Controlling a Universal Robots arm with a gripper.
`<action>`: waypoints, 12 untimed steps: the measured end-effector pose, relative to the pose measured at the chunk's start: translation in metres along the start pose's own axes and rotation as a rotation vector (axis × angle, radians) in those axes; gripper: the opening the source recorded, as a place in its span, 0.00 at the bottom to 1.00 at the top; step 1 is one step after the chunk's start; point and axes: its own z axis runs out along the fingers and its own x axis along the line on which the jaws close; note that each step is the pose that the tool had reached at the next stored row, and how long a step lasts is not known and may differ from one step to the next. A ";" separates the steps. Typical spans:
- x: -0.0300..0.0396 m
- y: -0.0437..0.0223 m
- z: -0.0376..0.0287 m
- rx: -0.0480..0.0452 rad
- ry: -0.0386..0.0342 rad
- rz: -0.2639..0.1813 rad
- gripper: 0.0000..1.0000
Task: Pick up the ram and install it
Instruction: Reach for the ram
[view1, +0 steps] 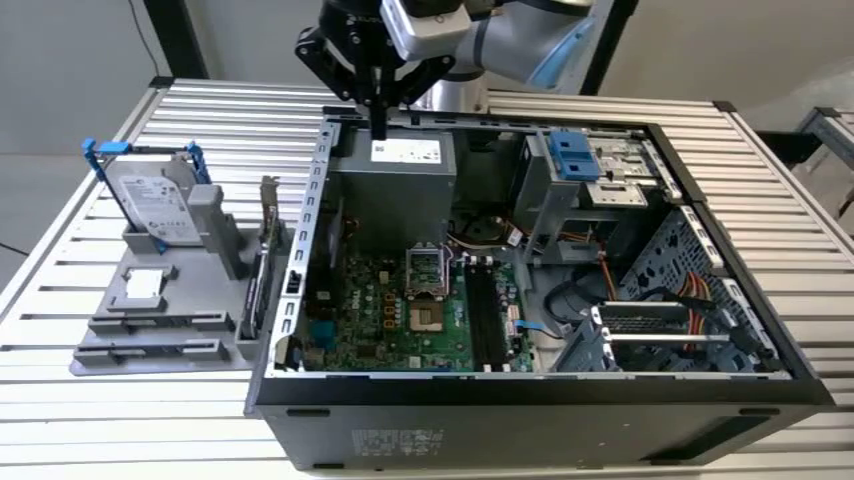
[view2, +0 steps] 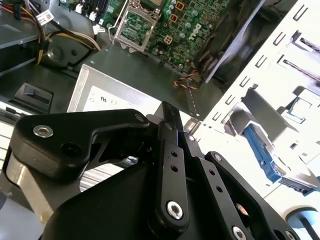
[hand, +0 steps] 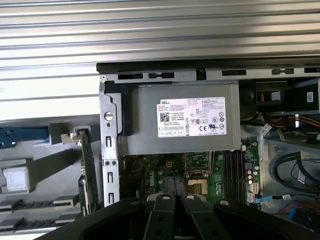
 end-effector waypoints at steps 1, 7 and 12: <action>0.0004 0.0000 0.0000 0.0000 0.0000 0.000 0.00; 0.0026 -0.0002 -0.0001 0.0000 0.0000 0.000 0.00; 0.0056 -0.0004 -0.0001 0.0000 0.0000 0.000 0.00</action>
